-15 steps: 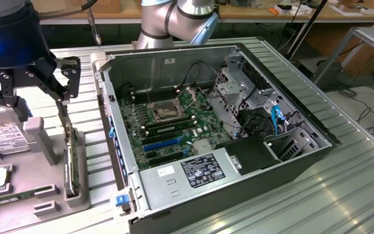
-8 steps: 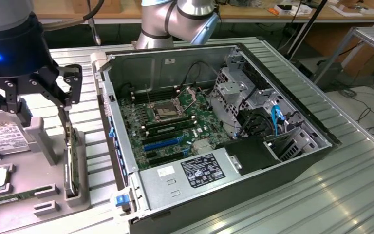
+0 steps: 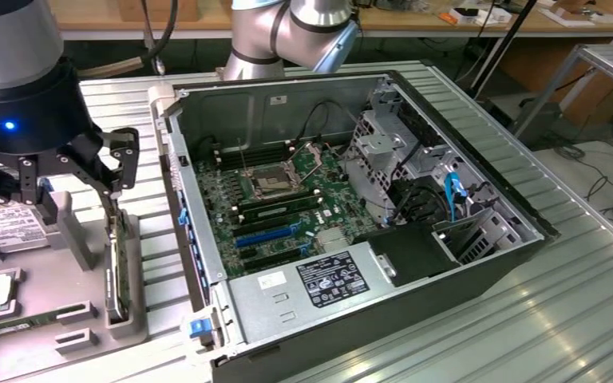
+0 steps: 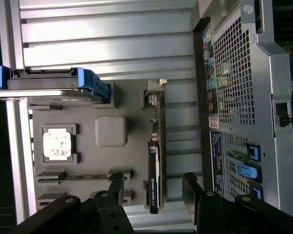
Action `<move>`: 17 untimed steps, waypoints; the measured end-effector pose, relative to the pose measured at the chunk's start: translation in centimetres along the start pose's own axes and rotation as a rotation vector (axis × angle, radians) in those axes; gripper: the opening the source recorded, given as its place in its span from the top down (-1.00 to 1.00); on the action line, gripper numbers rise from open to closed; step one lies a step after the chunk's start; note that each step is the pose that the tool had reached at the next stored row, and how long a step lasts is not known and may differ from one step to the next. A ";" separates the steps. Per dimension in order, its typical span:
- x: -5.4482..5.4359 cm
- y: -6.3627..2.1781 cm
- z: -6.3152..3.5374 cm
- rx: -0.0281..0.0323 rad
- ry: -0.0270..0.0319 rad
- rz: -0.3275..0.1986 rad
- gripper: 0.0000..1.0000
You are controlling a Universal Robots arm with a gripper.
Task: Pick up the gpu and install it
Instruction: 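Pick up the gpu and move the gpu toward the slot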
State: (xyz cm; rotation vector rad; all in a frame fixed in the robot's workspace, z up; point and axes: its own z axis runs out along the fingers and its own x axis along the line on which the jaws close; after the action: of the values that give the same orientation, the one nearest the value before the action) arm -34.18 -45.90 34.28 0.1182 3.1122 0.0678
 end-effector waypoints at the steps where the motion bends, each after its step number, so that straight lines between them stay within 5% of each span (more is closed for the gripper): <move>1: 0.0 -0.08 0.18 0.0001 0.0000 0.000 -0.20; 17: 0.1 -0.41 3.50 0.0001 0.0000 0.000 -0.20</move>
State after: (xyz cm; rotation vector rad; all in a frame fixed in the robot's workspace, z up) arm -34.18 -46.15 30.76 0.1182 3.1122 0.0677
